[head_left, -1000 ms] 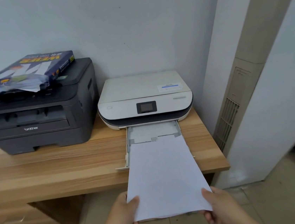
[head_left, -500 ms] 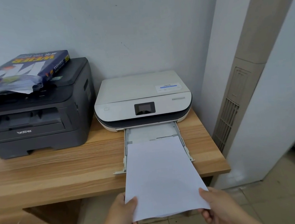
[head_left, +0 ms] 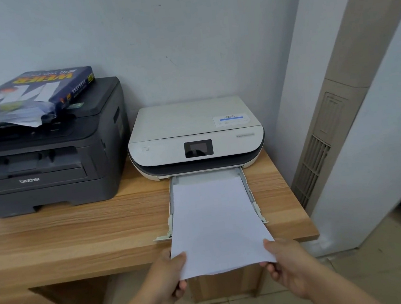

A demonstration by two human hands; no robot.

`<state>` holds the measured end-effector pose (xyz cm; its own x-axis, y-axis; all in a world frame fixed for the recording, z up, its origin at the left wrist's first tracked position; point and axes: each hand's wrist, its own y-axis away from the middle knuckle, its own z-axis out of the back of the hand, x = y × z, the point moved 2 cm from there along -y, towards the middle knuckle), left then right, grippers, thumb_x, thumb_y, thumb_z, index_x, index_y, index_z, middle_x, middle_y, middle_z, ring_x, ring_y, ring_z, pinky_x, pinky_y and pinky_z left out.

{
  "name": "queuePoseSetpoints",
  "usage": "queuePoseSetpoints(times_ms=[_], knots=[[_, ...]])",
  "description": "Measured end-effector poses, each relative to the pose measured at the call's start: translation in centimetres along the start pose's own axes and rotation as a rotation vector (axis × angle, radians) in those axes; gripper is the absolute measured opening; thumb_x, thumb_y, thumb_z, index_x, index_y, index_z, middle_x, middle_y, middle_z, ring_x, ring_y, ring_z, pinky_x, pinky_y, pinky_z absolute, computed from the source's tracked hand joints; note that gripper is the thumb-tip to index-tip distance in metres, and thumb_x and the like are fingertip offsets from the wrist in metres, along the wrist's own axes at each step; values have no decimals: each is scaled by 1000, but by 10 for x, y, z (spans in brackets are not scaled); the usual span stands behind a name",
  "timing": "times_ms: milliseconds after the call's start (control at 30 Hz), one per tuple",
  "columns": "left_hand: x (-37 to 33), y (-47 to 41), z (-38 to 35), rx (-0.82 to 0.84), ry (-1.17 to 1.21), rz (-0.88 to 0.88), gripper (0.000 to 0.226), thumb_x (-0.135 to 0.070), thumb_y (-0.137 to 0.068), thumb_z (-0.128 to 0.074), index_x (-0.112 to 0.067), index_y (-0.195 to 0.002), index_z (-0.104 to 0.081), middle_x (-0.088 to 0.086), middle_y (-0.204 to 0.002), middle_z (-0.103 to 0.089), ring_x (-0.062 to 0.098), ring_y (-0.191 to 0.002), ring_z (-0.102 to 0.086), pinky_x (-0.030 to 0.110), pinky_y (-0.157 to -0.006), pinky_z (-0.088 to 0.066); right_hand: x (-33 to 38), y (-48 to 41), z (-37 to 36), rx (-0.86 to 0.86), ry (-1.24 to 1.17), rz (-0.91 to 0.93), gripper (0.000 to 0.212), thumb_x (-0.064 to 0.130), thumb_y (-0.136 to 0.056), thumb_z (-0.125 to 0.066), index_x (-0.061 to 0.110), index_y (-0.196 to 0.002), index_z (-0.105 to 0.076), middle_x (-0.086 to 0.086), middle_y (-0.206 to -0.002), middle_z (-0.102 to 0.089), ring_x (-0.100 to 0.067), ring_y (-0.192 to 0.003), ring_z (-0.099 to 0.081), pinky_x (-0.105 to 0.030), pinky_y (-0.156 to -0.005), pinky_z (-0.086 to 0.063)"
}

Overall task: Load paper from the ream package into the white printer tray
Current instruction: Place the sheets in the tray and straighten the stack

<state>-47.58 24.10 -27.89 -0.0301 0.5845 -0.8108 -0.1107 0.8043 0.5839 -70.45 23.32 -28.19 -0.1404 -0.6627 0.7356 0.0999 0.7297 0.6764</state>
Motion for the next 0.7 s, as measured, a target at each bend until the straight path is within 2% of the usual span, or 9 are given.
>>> queuePoseSetpoints(times_ms=[133,400,600,700], knots=[[-4,-12,-1,3,-5,15,16,-22,-98,-40,-15,-103,-53,4,-65,-50,7,-31,-33,13,-33,-24,7,-7,-2,-25,9,0,25,21,-99,-43,8,-116,-55,-5,-50,-58,-11,-42,-44,-18,-35,-36],[-7,-22,1,34,-9,2,18,-20,-97,-41,-13,-106,-54,4,-65,-51,7,-31,-34,15,-33,-24,8,-14,-4,-20,16,11,27,21,-99,-42,7,-118,-55,-5,-50,-59,-11,-41,-45,-18,-35,-36],[-9,-26,1,30,-10,10,17,-20,-97,-40,-15,-103,-56,3,-60,-52,7,-30,-34,14,-34,-23,9,-13,-9,-33,37,25,27,22,-99,-42,7,-119,-53,-9,-64,-58,-12,-47,-46,-20,-38,-38],[-12,-27,2,23,9,30,15,-19,-97,-41,-17,-98,-56,2,-60,-53,7,-31,-33,13,-35,-23,11,-11,-12,-33,33,36,27,21,-99,-41,8,-118,-54,-7,-59,-58,-11,-45,-45,-19,-38,-37]])
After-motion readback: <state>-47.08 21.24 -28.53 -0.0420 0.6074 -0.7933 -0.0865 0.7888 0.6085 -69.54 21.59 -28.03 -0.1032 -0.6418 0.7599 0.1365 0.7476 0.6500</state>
